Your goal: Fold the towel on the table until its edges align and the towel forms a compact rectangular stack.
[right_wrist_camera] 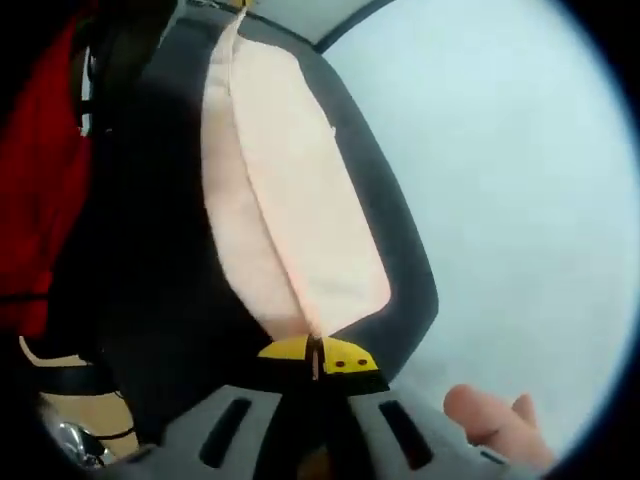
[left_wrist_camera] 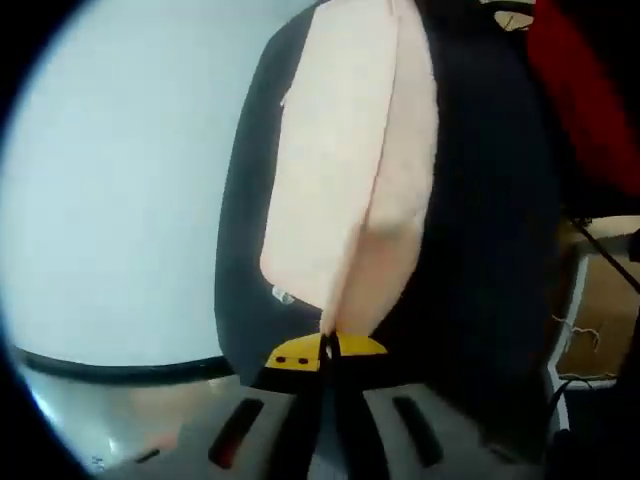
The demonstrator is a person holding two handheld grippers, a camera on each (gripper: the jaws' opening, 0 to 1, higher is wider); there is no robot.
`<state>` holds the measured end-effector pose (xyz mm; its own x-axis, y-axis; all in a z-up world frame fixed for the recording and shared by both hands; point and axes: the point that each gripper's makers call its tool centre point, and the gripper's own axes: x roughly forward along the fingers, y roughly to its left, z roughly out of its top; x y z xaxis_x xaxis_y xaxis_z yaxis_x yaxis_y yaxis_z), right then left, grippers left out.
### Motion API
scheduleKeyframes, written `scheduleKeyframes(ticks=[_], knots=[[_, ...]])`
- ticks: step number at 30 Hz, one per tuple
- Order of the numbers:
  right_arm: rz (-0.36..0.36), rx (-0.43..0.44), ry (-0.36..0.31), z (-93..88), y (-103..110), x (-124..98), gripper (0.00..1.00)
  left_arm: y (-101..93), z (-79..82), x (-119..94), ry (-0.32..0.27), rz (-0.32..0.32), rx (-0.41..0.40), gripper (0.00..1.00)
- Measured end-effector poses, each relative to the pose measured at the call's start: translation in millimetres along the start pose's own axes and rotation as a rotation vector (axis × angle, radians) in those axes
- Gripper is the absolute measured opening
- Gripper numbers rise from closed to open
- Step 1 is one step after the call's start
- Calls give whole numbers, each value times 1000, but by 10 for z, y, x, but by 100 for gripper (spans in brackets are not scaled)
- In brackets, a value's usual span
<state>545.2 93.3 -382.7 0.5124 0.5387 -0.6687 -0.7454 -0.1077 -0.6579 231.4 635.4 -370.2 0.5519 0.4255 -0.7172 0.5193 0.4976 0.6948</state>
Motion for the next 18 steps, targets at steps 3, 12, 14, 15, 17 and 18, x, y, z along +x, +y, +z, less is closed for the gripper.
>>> scheduleKeyframes(ticks=[3,12,14,15,17,18], knots=[[0,17,16,-12,-206,207,0,153,85,153,-2,-9,-84,0],[-3,35,23,-1,-603,824,0,558,136,828,39,-45,-16,0],[4,32,27,-31,-663,976,0,639,135,940,36,-55,-20,0],[3,35,34,-44,-692,1034,0,669,138,1008,32,-71,-26,0],[15,41,42,-58,-728,1144,0,740,136,1115,34,-77,-40,0],[16,42,46,-66,-753,1199,0,753,155,1152,34,-78,-39,0]])
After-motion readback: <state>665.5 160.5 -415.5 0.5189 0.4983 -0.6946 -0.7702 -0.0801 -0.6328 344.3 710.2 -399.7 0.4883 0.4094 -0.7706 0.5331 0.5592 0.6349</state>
